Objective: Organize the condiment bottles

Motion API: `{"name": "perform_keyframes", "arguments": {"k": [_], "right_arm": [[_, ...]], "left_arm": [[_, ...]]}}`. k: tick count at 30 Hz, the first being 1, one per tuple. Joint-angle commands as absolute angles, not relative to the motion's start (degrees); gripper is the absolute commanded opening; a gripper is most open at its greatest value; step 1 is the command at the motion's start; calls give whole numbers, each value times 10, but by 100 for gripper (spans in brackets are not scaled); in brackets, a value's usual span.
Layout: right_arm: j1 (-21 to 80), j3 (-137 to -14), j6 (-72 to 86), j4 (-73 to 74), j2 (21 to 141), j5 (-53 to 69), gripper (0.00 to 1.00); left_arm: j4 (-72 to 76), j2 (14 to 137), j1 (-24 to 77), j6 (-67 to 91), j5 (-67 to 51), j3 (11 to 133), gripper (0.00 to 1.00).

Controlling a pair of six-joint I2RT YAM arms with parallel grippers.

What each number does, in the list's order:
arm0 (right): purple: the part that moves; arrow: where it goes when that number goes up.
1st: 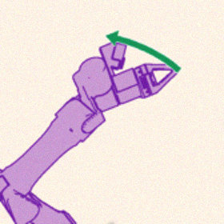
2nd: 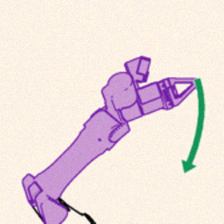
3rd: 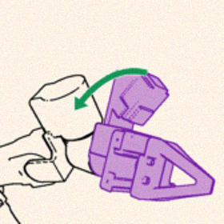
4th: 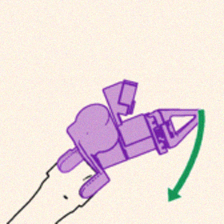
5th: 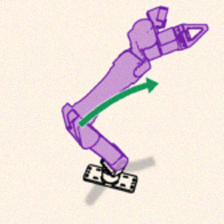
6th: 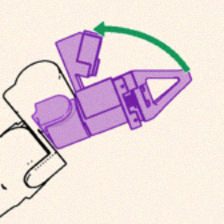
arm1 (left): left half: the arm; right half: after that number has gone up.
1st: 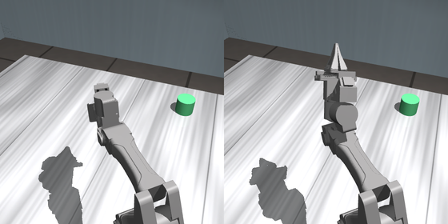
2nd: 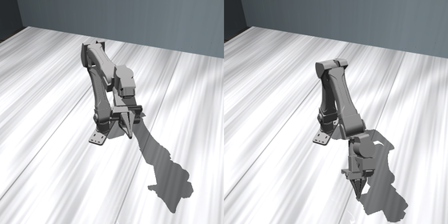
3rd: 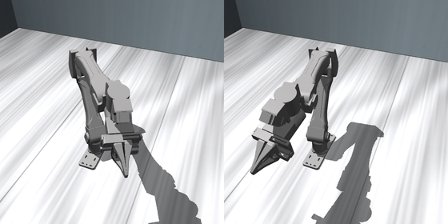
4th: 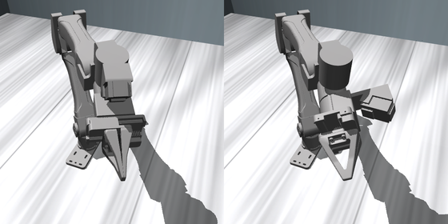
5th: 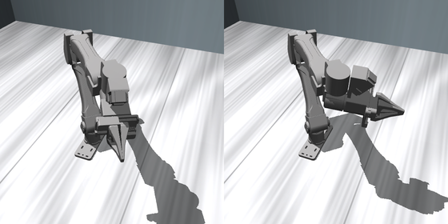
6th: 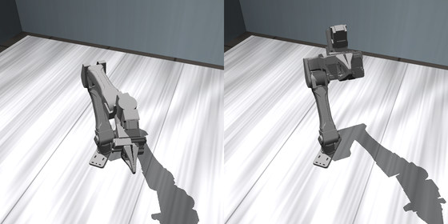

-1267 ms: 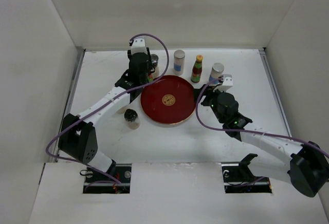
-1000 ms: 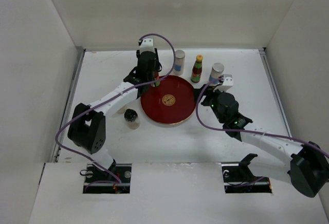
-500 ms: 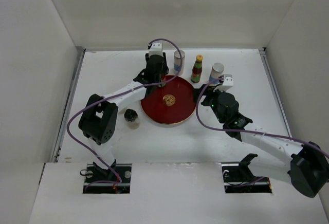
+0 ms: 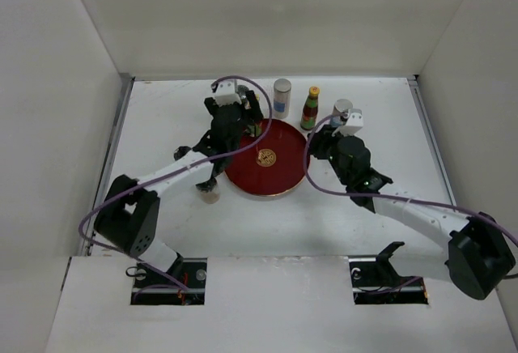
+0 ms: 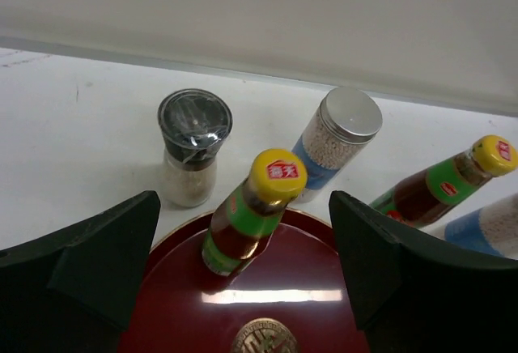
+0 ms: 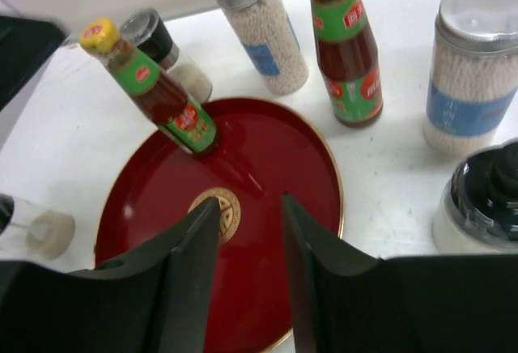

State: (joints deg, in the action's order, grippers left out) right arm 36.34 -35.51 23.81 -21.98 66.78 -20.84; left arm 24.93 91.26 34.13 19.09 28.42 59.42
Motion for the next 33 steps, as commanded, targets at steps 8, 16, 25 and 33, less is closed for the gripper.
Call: {"name": "perform_keyframes", "arguments": {"k": [8, 16, 25, 33], "right_arm": [[309, -592, 193, -120, 827, -220, 76], [282, -732, 157, -58, 917, -261, 82], [261, -844, 139, 3, 1034, -260, 76], [251, -870, 126, -30, 1076, -260, 59]], "left_arm": [[336, 654, 340, 312, 307, 335, 58], [337, 504, 313, 352, 234, 213, 50], [359, 500, 309, 381, 186, 199, 50], [374, 512, 306, 381, 186, 193, 50]]}}
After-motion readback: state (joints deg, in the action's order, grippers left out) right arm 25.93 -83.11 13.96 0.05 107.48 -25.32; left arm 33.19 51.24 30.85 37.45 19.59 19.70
